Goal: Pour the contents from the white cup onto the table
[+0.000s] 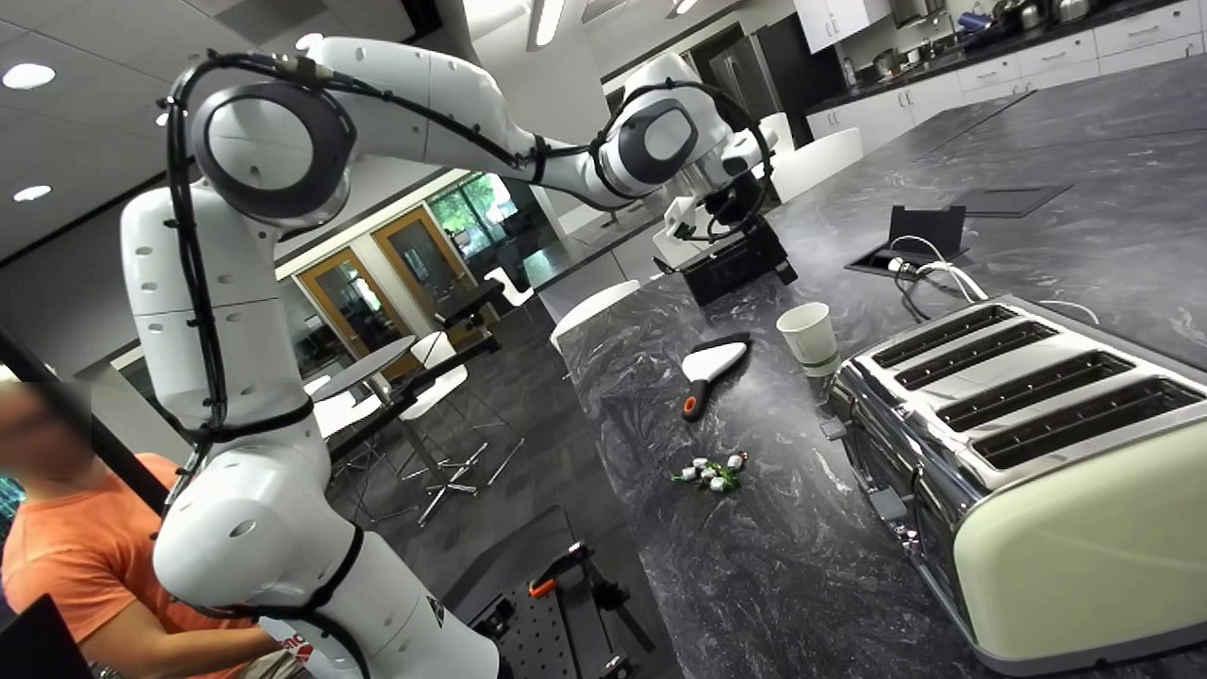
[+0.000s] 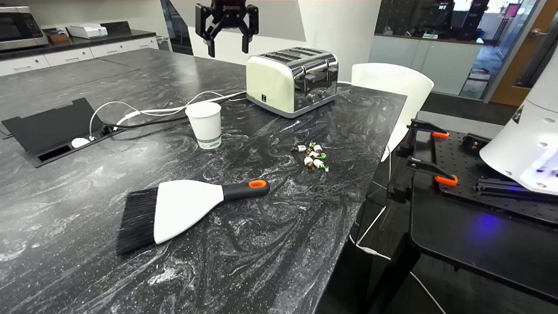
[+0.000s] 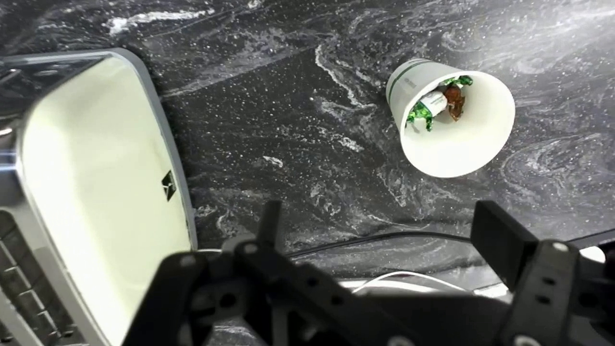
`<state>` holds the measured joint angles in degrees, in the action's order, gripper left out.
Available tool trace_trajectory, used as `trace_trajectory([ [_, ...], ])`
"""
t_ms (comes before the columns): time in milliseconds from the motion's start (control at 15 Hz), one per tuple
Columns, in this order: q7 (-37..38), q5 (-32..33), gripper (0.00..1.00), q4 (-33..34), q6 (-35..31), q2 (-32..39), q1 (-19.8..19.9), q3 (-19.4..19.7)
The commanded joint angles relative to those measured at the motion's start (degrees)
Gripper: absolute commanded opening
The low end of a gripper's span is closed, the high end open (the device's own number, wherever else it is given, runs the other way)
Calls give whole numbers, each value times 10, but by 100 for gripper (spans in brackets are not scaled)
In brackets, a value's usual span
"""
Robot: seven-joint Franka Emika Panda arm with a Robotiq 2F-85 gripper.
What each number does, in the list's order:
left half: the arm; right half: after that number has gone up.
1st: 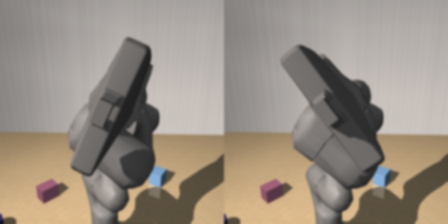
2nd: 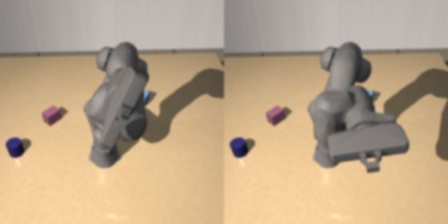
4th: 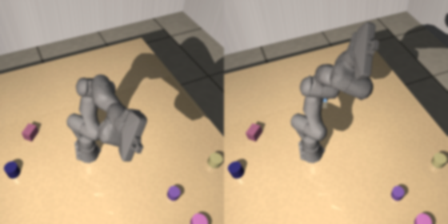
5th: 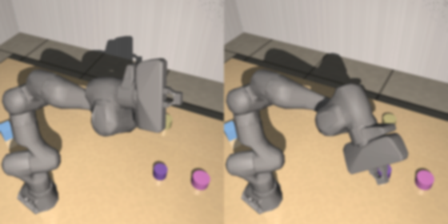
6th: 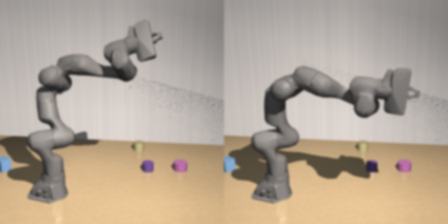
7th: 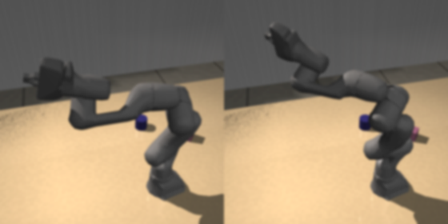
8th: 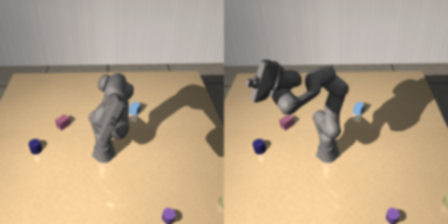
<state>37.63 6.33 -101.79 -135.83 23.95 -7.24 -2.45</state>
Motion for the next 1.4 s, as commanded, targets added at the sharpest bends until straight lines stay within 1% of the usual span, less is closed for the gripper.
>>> trace_trajectory([
  [0, 1, -18, 100, 48, -11, 52, -22, 13],
  [467, 1, -22, 100, 61, -41, 107, -43, 26],
  [733, 5, -22, 100, 55, -69, 128, -53, 38],
  [1000, 9, -23, 100, 54, -79, 142, -61, 48],
  [1067, 15, -19, 79, 54, -84, 145, -67, 53],
  [1200, 16, -17, 66, 53, -91, 148, -74, 58],
  [1267, 15, -19, 57, 52, -92, 149, -75, 58],
  [1333, 16, -19, 50, 52, -94, 150, -79, 59],
])
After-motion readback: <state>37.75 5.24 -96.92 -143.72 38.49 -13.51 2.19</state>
